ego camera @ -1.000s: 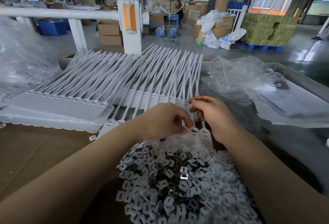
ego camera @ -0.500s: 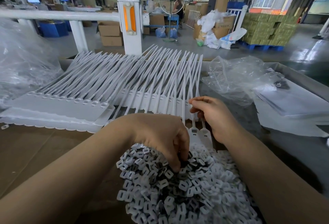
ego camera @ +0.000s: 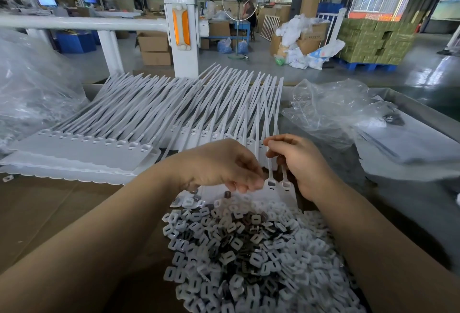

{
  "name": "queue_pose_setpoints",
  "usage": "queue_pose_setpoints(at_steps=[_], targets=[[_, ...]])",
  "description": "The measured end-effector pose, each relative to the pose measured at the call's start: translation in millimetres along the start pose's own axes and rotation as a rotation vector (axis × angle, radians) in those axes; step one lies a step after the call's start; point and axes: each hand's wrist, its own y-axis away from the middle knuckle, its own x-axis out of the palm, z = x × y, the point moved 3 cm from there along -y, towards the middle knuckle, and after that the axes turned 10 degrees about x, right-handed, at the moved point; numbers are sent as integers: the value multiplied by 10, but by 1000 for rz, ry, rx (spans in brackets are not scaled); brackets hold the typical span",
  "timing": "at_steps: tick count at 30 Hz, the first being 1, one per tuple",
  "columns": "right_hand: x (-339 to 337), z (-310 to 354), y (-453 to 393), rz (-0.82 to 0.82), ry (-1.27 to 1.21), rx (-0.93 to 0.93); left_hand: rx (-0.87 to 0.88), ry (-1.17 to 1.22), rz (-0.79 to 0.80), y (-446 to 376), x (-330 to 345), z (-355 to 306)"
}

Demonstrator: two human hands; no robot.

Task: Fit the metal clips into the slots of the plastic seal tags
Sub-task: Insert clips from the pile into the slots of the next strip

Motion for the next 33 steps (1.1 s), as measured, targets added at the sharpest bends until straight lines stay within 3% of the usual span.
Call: queue_pose_setpoints(at_steps=[4,8,14,18,25,33], targets=[[9,33,30,42,45,-87,-110,182,-298,-20,-109,173],[34,59,62,130,97,-167,-155,371,-430,-21,-89,209],[86,73,97,236,164,-238,-189,466,-550,-5,-102,196],[108,79,117,270,203,-278,-195,516,-561,3,-96,195],[129,85,126,166,323,-351,-198,516,-528,-6,-89,200],[104,60,102,129,228,-245,-176,364,-480,-19,-94,222]])
